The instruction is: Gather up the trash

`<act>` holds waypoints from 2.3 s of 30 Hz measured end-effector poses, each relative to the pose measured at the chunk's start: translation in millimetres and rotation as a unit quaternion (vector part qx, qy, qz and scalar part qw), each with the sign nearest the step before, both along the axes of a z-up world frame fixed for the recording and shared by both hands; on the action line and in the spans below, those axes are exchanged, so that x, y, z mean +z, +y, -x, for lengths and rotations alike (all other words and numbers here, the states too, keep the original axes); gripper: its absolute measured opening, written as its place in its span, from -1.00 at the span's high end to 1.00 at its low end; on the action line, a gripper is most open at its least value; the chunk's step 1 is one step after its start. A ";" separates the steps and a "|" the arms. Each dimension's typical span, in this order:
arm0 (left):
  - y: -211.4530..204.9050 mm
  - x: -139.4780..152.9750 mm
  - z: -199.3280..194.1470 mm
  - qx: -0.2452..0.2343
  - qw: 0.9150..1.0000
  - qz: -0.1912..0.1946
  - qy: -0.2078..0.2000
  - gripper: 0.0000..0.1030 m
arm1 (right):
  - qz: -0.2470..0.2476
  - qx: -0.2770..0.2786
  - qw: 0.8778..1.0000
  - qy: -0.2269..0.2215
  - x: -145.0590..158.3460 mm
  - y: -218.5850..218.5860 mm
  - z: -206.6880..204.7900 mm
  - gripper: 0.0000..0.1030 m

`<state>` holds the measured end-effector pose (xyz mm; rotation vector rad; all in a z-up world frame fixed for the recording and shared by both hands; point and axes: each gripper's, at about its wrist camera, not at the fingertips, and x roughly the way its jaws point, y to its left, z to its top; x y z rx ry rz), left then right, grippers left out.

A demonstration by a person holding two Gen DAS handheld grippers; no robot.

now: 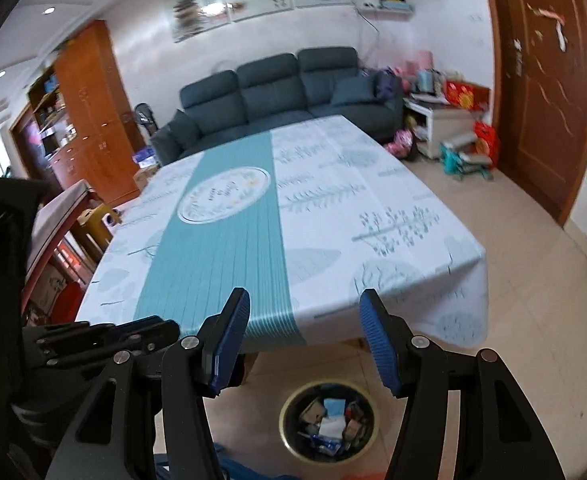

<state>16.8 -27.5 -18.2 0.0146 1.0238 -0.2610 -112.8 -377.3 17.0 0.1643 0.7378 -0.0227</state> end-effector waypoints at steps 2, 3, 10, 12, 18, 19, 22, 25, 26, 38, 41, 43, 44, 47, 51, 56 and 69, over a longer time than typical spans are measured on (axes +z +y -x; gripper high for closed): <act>2.7 0.8 1.9 0.008 1.000 0.000 -0.012 0.83 | 0.002 0.010 1.000 -0.009 5.3 3.4 3.0 -0.13; 5.0 1.8 3.1 0.011 1.000 -0.002 -0.017 0.83 | 0.003 0.016 1.000 -0.013 6.9 5.3 4.2 -0.13; 5.2 4.9 8.7 0.028 0.999 0.006 -0.028 0.83 | -0.002 0.031 0.999 -0.023 12.2 5.3 5.4 -0.13; 4.6 5.1 10.0 0.031 0.999 0.006 -0.030 0.83 | -0.006 0.035 0.999 -0.027 13.6 3.0 5.2 -0.13; 6.9 6.1 15.4 0.050 0.998 0.006 -0.023 0.83 | 0.002 0.065 0.997 -0.034 13.6 4.6 2.0 -0.14; 8.0 5.5 15.4 0.057 0.998 0.005 -0.019 0.83 | 0.002 0.071 0.997 -0.035 13.9 6.0 1.8 -0.14; 9.9 4.1 13.0 0.074 0.997 0.001 -0.012 0.83 | 0.002 0.088 0.995 -0.038 13.2 9.1 0.2 -0.14; 11.1 5.5 13.8 0.083 0.996 -0.002 -0.019 0.83 | 0.001 0.093 0.995 -0.037 11.9 9.6 -2.3 -0.14; 11.5 6.2 14.2 0.084 0.996 -0.002 -0.021 0.83 | 0.001 0.094 0.995 -0.037 11.1 9.5 -2.8 -0.14; 14.3 7.3 14.9 0.095 0.995 -0.004 -0.026 0.83 | -0.004 0.099 0.994 -0.039 8.3 9.4 -3.3 -0.15; 14.5 7.3 15.1 0.096 0.995 -0.005 -0.027 0.83 | -0.007 0.099 0.994 -0.041 7.7 9.2 -2.1 -0.15; 14.6 7.3 14.9 0.097 0.995 -0.006 -0.026 0.82 | -0.006 0.099 0.994 -0.040 8.1 9.1 -2.0 -0.15; 14.4 7.1 15.1 0.097 0.995 -0.007 -0.026 0.82 | -0.006 0.099 0.994 -0.041 8.6 8.9 -2.1 -0.15; 14.0 6.0 15.0 0.096 0.995 -0.013 -0.024 0.82 | -0.006 0.097 0.994 -0.042 7.0 8.7 -1.9 -0.15; 13.3 5.9 15.2 0.096 0.995 -0.014 -0.026 0.82 | -0.006 0.096 0.995 -0.040 7.8 8.8 -1.8 -0.18; 12.3 4.6 15.4 0.094 0.995 -0.014 -0.025 0.82 | -0.007 0.096 0.995 -0.040 7.2 9.3 -1.9 -0.19; 11.0 4.6 14.7 0.092 0.995 -0.018 -0.026 0.82 | -0.009 0.098 0.994 -0.037 4.0 11.9 -3.0 -0.20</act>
